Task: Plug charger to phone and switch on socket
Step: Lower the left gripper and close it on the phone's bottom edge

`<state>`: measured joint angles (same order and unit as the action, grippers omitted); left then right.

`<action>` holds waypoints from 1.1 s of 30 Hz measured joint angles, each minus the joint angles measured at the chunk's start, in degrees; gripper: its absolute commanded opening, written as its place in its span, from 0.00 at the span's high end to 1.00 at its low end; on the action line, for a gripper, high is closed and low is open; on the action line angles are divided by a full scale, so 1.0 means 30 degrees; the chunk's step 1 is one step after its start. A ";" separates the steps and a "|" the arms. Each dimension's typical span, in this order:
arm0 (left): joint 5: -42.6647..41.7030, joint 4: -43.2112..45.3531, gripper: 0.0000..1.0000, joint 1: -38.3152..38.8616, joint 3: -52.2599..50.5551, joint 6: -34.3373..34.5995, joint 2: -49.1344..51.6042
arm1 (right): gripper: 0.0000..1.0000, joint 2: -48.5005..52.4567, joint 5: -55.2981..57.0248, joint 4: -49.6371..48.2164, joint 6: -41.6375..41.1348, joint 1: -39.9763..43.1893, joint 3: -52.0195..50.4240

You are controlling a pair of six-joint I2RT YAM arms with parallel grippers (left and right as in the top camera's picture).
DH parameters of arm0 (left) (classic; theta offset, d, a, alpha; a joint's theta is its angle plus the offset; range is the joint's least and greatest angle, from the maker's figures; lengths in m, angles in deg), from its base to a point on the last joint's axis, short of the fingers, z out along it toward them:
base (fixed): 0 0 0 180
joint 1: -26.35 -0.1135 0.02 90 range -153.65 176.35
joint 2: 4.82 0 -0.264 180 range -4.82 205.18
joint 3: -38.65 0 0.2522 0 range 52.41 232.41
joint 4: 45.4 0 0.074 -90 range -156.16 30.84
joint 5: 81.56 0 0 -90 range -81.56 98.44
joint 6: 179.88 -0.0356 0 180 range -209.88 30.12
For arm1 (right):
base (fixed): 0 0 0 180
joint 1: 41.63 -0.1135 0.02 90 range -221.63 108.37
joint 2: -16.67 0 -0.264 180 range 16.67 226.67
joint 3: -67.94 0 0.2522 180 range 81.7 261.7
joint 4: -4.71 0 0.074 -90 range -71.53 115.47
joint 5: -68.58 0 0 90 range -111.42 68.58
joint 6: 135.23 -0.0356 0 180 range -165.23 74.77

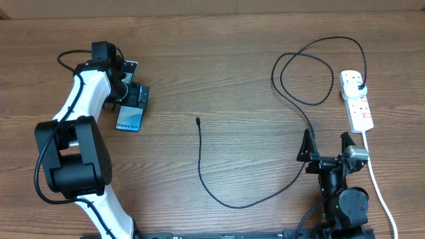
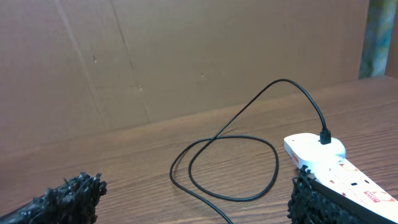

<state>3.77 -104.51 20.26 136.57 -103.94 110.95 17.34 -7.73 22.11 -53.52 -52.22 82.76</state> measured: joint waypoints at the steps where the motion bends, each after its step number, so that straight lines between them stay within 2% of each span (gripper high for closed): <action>1: 0.0000 0.0000 0.00 0.0000 0.0000 0.0051 0.0022 | 0.00 0.0000 0.0007 0.0007 0.0000 0.0000 0.0000; 18: -0.0138 0.0051 0.00 0.0000 0.0044 0.0248 0.1443 | 0.00 0.0000 0.0007 0.0000 0.0000 0.0000 0.0000; 21: -0.0146 -0.0124 0.04 0.0036 0.0073 0.0947 0.1443 | 0.00 0.0000 0.0007 -0.0007 0.0000 0.0000 0.0000; 33: 0.0007 -0.2922 0.05 0.1880 0.0248 0.5384 0.1443 | 0.00 0.0000 0.0007 -0.0007 -0.0007 0.0000 0.0000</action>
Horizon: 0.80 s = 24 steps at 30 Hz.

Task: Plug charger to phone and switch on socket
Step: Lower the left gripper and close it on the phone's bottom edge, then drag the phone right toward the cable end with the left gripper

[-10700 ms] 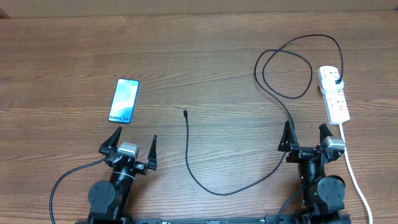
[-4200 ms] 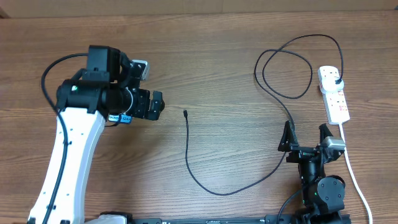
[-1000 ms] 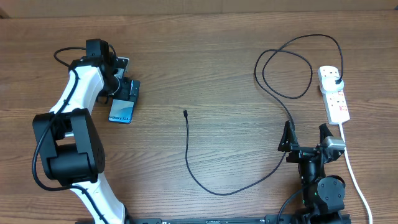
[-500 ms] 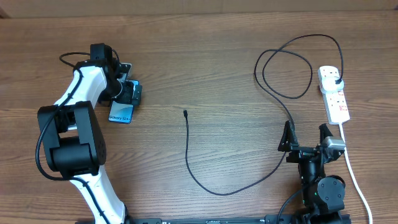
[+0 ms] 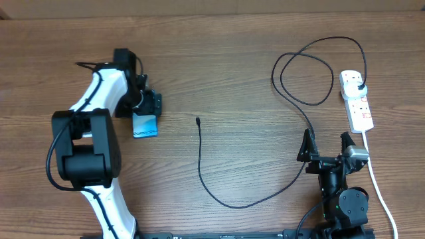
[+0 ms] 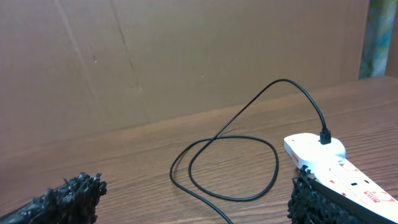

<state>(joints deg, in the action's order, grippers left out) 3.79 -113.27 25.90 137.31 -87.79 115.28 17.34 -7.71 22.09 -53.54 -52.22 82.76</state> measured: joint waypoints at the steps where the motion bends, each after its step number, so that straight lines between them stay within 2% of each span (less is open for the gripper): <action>1: 0.0000 -0.0277 0.05 0.0306 0.0000 0.0335 0.0000 | 0.00 0.0000 0.0000 0.0000 0.0007 0.0000 0.0000; 8: 0.0087 -0.0823 0.05 0.1989 0.0000 0.1530 0.0015 | 0.00 0.0000 0.0000 0.0007 0.0000 0.0000 0.0000; 18: 0.0510 0.0903 0.05 0.2433 0.0000 0.5778 0.0022 | 0.00 0.0000 0.0000 0.0000 0.0000 -0.0007 0.0000; 24: 0.0743 0.0532 0.08 0.2987 0.0000 0.6266 0.0029 | 0.00 0.0000 -0.0007 0.0000 0.0007 0.0000 0.0000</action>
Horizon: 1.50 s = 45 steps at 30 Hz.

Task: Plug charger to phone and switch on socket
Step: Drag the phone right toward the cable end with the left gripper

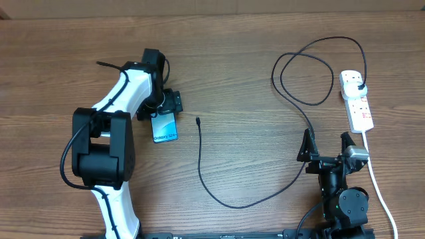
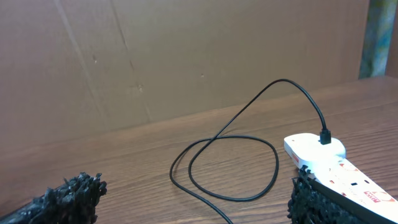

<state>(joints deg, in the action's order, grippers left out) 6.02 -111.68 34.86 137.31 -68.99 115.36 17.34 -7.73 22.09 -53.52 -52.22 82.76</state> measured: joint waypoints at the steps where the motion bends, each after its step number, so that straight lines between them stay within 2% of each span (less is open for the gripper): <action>1: 0.0044 -0.0138 0.08 0.0066 0.0000 0.0015 0.0000 | 0.00 0.0000 0.0007 0.0000 0.0007 0.0000 0.0000; 7: 0.0270 -0.0809 0.12 0.0270 0.0000 0.0058 0.0073 | 0.00 0.0000 0.0007 0.0000 0.0000 0.0000 0.0000; 13: 0.0408 -0.0933 0.11 0.0299 -0.0036 0.0102 0.0095 | 0.00 0.0000 0.0000 0.0007 -0.0007 0.0000 0.0000; 23: 0.0772 0.0408 0.09 0.0321 -0.0787 0.1792 -0.0262 | 0.00 0.0000 0.0007 0.0007 0.0000 -0.0007 0.0000; 30: 0.1035 0.0495 0.15 0.0350 -0.0896 0.2215 -0.0306 | 0.00 0.0000 0.0015 0.0007 0.0000 0.0000 0.0000; 32: 0.1064 0.0488 0.18 0.0350 -0.0896 0.2215 -0.0306 | 0.00 0.0000 0.0007 0.0000 -0.0015 0.0000 0.0000; 34: 0.1100 0.0488 0.26 0.0350 -0.0903 0.2208 -0.0306 | 0.00 0.0007 0.0015 0.0000 -0.0007 0.0000 0.0000; 45: 0.1005 -0.0328 0.27 0.0386 -0.0568 0.2215 -0.0255 | 0.00 0.0000 0.0000 0.0007 0.0000 0.0000 0.0000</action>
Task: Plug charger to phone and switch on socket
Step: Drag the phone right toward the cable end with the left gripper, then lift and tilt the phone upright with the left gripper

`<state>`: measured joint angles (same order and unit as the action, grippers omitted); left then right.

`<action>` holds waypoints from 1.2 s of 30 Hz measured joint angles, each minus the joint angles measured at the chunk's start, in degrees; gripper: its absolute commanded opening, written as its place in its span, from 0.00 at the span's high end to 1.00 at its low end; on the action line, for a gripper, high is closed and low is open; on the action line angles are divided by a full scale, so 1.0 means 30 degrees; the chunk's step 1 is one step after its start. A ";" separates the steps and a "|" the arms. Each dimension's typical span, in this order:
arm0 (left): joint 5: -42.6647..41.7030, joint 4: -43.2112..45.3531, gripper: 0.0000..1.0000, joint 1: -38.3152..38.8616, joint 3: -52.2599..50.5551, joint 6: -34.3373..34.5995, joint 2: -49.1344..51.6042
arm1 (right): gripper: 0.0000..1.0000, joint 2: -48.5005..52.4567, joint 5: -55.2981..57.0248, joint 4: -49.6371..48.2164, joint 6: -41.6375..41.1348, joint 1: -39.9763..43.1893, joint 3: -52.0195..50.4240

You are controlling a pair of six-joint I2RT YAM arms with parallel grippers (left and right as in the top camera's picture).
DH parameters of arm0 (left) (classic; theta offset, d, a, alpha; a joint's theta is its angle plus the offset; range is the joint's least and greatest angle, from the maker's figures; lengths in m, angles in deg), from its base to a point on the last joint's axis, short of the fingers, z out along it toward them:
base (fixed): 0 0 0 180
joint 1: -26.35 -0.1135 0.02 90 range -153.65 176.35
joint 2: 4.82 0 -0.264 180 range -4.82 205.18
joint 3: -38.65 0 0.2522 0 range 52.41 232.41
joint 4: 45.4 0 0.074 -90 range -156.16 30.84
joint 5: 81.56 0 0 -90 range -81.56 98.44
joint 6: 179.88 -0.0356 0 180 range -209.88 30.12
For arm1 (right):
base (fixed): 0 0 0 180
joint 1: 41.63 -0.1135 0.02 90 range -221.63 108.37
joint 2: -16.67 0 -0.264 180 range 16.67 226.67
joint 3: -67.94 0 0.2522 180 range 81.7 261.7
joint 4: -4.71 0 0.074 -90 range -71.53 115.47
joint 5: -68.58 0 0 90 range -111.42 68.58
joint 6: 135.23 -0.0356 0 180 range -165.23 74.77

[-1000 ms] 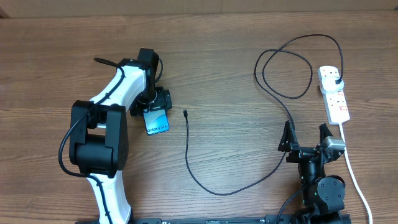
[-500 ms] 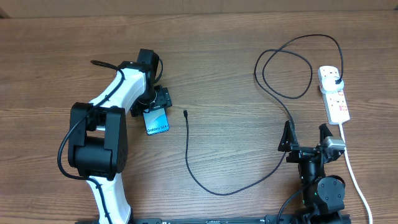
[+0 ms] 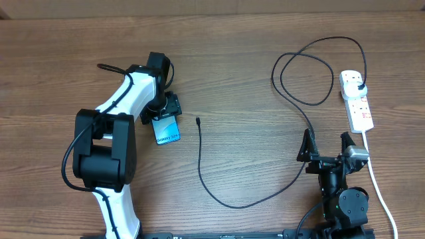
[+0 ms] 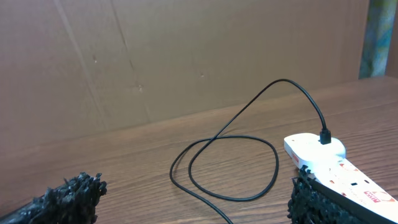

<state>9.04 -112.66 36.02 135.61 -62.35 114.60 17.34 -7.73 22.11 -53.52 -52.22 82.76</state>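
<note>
A blue-backed phone lies on the wooden table with my left gripper shut on its upper end. The black charger cable curls over the middle of the table, and its free plug tip lies just right of the phone. At the cable's other end the plug sits in the white socket strip at the far right. My right gripper rests open near the front edge, left of the strip, holding nothing.
The cable makes a wide loop behind my right gripper. A white lead runs from the strip toward the front edge. A brown cardboard wall stands behind the table.
My left gripper has shifted the phone slightly to the right and nearer, closer to the cable's free tip. My right gripper has stayed put.
At first my left gripper was on the phone at the far left of the table. At each later moment the phone, held in it, was further right, and now it lies beside the cable tip. My right gripper stayed open and still.
</note>
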 measured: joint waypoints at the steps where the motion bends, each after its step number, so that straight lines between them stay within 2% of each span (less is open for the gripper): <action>1: -0.0044 -0.0423 0.27 0.0000 0.0189 0.0000 0.0117 | 0.00 0.0000 0.0007 0.0000 -0.0007 0.0000 0.0000; 14: -0.1122 -0.4765 0.27 0.0000 0.5005 0.0000 0.0852 | 0.00 0.0007 0.0007 -0.0007 0.0000 0.0000 0.0000; 21: -0.3774 -0.5136 0.36 0.0000 0.5231 0.0095 0.0852 | 0.00 0.0000 0.0007 -0.0007 -0.0007 0.0000 0.0000; 26: -0.6193 -0.5115 0.43 0.0000 0.5231 0.1727 0.0852 | 0.00 0.0007 0.0000 -0.0007 0.0000 0.0000 0.0000; 36: -1.0324 -0.5115 0.43 0.0000 0.5238 0.4342 0.0852 | 0.00 0.0007 0.0007 -0.0007 0.0000 0.0000 0.0000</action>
<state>-21.93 -128.00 36.02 151.32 -49.32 117.16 17.36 -7.71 22.09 -53.52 -52.22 82.76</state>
